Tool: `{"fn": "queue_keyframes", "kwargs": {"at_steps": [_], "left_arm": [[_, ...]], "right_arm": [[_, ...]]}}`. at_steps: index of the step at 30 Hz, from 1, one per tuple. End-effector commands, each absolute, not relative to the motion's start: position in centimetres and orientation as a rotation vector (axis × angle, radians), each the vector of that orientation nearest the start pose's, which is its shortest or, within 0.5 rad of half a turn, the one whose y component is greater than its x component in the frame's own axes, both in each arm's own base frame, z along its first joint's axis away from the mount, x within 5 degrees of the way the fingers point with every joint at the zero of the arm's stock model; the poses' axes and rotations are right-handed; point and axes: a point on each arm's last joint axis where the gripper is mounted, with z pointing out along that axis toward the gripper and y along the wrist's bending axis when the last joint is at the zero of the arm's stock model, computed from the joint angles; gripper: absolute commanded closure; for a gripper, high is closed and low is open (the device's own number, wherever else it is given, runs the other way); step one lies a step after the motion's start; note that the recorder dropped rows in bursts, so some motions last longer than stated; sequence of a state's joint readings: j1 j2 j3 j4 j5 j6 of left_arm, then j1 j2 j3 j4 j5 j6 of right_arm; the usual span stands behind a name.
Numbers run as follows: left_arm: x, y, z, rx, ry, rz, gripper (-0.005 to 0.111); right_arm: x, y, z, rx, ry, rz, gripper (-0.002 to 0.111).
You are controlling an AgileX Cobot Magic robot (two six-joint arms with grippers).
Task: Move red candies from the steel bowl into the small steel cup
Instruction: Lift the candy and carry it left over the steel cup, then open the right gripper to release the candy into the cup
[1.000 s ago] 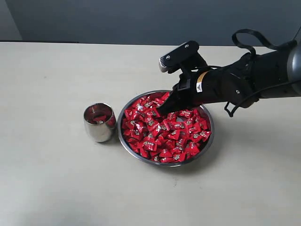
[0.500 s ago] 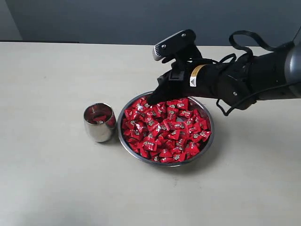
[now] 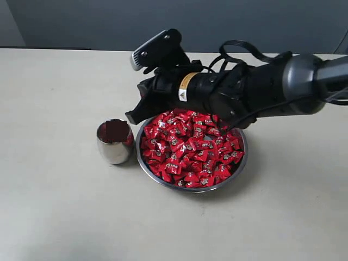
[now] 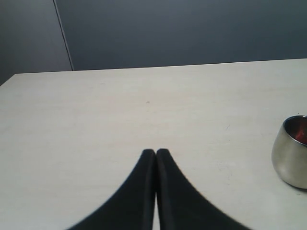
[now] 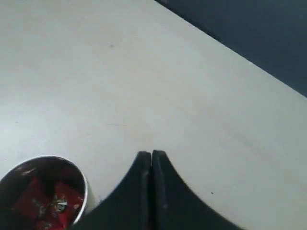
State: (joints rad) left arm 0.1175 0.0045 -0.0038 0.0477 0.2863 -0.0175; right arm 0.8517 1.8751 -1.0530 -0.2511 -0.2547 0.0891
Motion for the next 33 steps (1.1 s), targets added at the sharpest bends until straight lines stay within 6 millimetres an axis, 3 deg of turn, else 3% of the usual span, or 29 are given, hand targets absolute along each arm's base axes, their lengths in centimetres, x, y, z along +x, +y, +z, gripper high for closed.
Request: {"fn": "queue_keyframes", "kwargs": {"at_steps": [1,11,25,33], "left_arm": [[5.4,0.8,18.7,-0.092,1.767,0.114,0.106],[5.4,0.8,18.7,-0.092,1.767,0.114,0.106],[5.4,0.8,18.7,-0.092,1.767,0.114,0.106],[5.4,0.8,18.7,-0.092,1.767,0.114,0.106]], "right_arm": [[25.8,32.7,17.9,-1.095,1.782,0.510,0.109],[23.7,35.6,17.1,-1.184,1.740,0.559,0.109],[23.4,35.8,16.1,-1.206,1.786,0.546,0.109],[22.2,36.5,16.0,-1.241,1.780,0.557,0.109]]}}
